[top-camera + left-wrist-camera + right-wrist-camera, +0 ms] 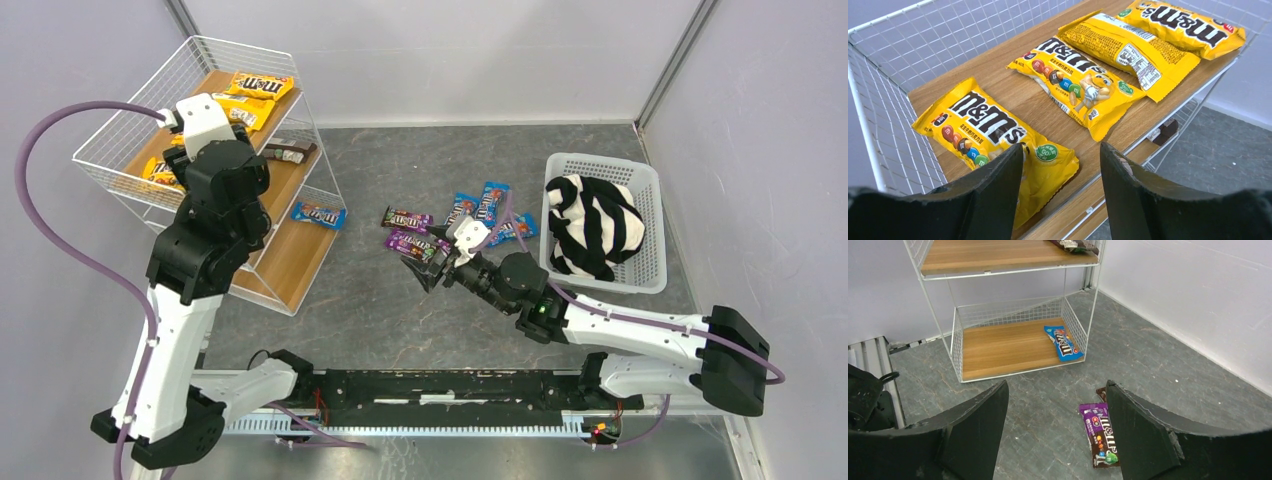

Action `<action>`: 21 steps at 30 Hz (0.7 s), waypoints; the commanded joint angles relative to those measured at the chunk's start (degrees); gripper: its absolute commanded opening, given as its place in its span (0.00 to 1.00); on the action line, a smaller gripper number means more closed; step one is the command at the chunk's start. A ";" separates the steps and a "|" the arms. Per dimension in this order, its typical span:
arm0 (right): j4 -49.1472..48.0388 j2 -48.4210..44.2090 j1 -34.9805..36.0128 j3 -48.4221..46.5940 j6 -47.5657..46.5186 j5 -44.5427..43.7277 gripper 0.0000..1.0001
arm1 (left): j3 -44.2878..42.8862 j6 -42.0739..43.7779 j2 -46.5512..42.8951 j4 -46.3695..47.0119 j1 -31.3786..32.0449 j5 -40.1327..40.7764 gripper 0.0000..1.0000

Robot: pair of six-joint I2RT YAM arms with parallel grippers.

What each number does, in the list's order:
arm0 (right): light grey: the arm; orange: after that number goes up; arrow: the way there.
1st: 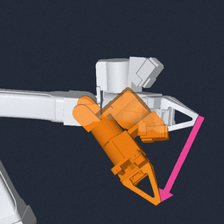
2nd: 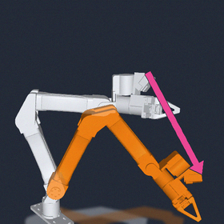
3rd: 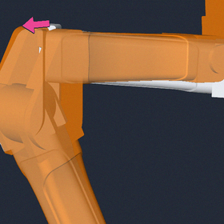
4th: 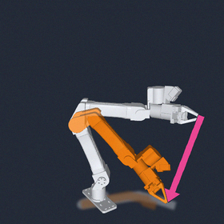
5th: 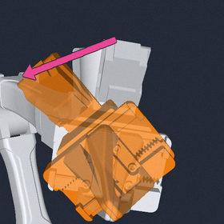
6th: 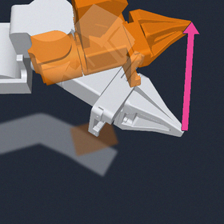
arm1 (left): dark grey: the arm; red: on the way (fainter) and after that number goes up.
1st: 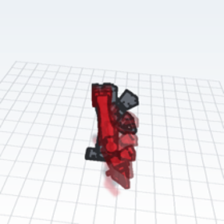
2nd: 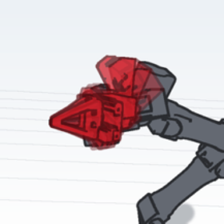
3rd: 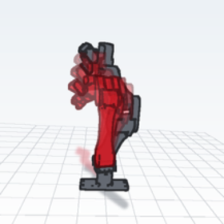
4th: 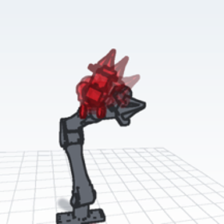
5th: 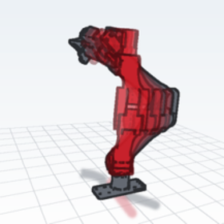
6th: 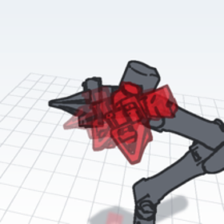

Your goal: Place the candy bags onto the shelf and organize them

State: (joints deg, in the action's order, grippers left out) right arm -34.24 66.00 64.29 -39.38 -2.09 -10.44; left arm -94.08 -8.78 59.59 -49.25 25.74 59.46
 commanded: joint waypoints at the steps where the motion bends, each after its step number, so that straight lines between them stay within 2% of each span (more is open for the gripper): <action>1: -2.50 0.86 -0.53 0.97 1.55 0.49 0.78 | -0.11 7.43 -2.37 4.58 -0.42 -0.81 0.65; 7: -1.68 0.78 -0.97 1.20 2.00 0.43 0.78 | -5.50 7.36 -2.74 2.18 -0.37 -9.79 0.68; 9: -1.13 0.31 -1.09 1.49 2.00 -0.23 0.79 | -8.89 6.19 -2.54 0.46 -0.47 -16.55 0.73; 13: 1.78 -0.61 -1.28 1.49 1.83 -2.09 0.80 | -14.55 3.83 -1.88 -0.48 -0.42 -34.94 0.85; 15: 3.34 -1.18 -1.34 1.66 1.85 -3.21 0.81 | -17.26 1.90 -1.17 -1.29 -0.41 -40.49 0.89; 21: 5.14 -3.99 -1.58 3.87 3.51 -6.26 0.86 | -19.03 -1.67 -0.47 -3.32 -0.39 -46.86 0.99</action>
State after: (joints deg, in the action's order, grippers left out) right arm -29.61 64.75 63.13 -36.91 -0.40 -13.21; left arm -112.88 -6.26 58.06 -50.35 25.56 21.74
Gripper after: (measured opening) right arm 0.834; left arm 0.964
